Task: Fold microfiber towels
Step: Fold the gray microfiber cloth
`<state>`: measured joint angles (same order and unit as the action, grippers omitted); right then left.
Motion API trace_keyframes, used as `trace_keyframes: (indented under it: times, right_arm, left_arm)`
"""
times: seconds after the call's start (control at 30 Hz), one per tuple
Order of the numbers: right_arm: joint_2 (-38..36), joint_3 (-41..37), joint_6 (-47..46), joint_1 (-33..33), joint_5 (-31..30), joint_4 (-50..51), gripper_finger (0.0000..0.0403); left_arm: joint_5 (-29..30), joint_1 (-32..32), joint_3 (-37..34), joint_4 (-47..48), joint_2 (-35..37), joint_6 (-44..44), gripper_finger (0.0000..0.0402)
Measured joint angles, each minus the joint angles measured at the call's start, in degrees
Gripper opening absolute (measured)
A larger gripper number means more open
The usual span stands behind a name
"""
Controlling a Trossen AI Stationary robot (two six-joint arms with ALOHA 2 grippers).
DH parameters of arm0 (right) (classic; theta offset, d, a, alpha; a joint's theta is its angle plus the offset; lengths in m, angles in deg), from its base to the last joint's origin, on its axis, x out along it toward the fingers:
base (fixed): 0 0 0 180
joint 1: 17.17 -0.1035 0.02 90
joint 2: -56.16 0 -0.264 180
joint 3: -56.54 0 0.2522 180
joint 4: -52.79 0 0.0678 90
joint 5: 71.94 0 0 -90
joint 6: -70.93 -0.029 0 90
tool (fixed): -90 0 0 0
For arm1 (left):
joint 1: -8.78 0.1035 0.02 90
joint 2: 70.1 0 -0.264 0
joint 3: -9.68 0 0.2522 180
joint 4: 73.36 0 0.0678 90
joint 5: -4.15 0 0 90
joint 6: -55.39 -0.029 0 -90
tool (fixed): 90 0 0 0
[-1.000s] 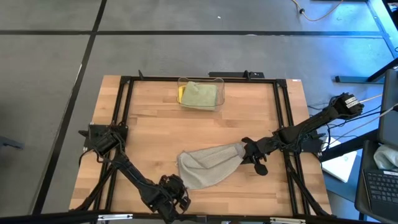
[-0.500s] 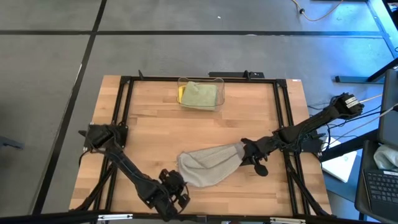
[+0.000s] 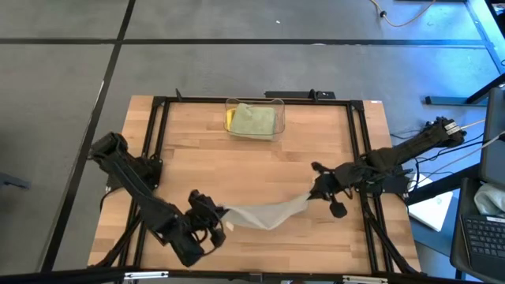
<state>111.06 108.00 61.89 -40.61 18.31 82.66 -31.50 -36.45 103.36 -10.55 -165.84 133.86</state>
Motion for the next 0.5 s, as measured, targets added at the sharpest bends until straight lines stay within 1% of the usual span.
trace_keyframes:
  times: [0.07,0.17,0.3,0.5]
  right_arm:
    - [-1.14,2.01,0.99,0.0,-2.38,3.21,0.0008]
    - [-2.57,3.48,2.13,0.0,-5.21,5.29,0.0008]
    - [-3.88,3.64,3.66,0.02,-9.69,5.72,0.0008]
    - [-4.11,3.64,6.36,-0.04,-18.66,8.1,0.0008]
  left_arm:
    - [1.25,0.17,0.0,0.02,1.42,-2.3,0.0]
    - [2.18,0.36,0.0,0.02,2.09,-4.75,0.0]
    - [2.55,0.46,0.0,0.05,2.1,-7.02,0.0]
    - [3.27,-0.55,0.0,1.24,2.07,-8.32,0.0]
